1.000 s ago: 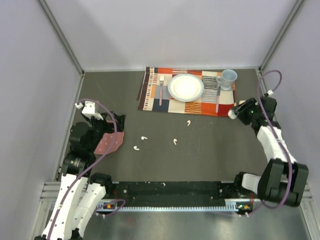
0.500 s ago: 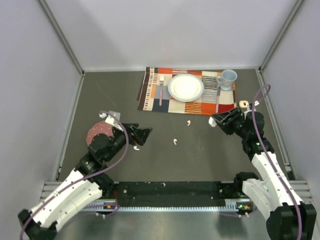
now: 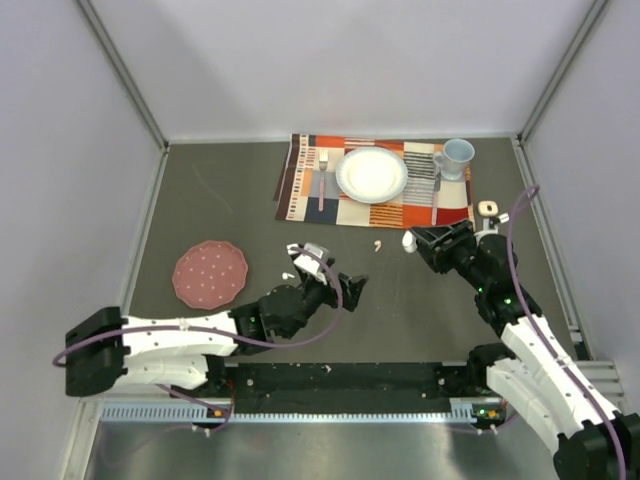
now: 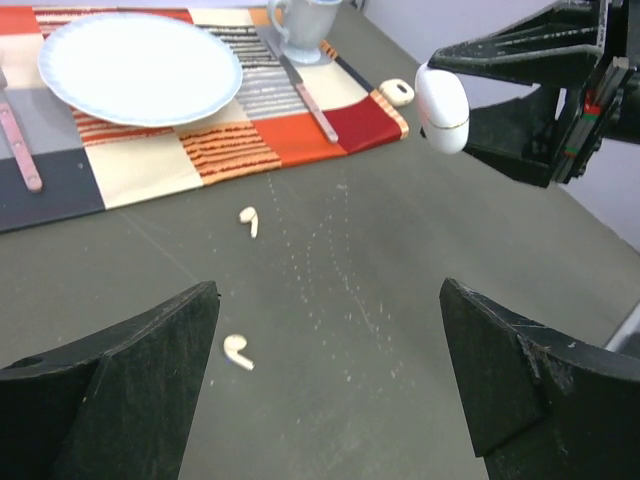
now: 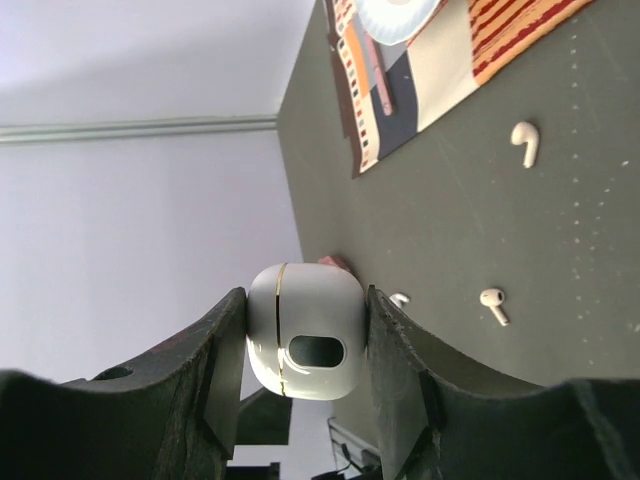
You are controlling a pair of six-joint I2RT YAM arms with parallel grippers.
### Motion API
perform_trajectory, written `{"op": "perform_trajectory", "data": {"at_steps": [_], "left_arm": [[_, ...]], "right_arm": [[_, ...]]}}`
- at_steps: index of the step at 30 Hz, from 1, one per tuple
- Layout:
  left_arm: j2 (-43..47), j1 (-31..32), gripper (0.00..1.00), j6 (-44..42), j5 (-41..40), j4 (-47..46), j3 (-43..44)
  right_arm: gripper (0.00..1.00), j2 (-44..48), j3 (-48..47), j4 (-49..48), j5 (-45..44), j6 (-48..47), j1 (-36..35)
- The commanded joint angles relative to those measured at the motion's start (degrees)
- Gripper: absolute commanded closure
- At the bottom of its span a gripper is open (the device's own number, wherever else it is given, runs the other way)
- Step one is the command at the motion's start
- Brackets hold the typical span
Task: Insert the wireless bluetooth earbuds into the charging case
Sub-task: Pass from the right arm to the left
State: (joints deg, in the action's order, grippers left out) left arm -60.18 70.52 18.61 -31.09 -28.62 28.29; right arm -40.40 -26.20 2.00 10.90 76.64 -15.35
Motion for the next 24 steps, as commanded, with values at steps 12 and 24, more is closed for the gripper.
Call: {"op": "perform_trajectory", "data": {"at_steps": [12, 24], "left_arm": [[-19.3, 1.9, 0.04, -5.1, -3.3, -33.3, 9.5], [-25.5, 1.9, 0.08, -1.2, 0.7, -35.0, 12.7]], "right_arm": [[0.87, 2.9, -1.7, -3.1, -1.2, 6.2, -4.1], [0.86, 3.2, -2.0, -3.8, 0.0, 6.9, -4.1]]}}
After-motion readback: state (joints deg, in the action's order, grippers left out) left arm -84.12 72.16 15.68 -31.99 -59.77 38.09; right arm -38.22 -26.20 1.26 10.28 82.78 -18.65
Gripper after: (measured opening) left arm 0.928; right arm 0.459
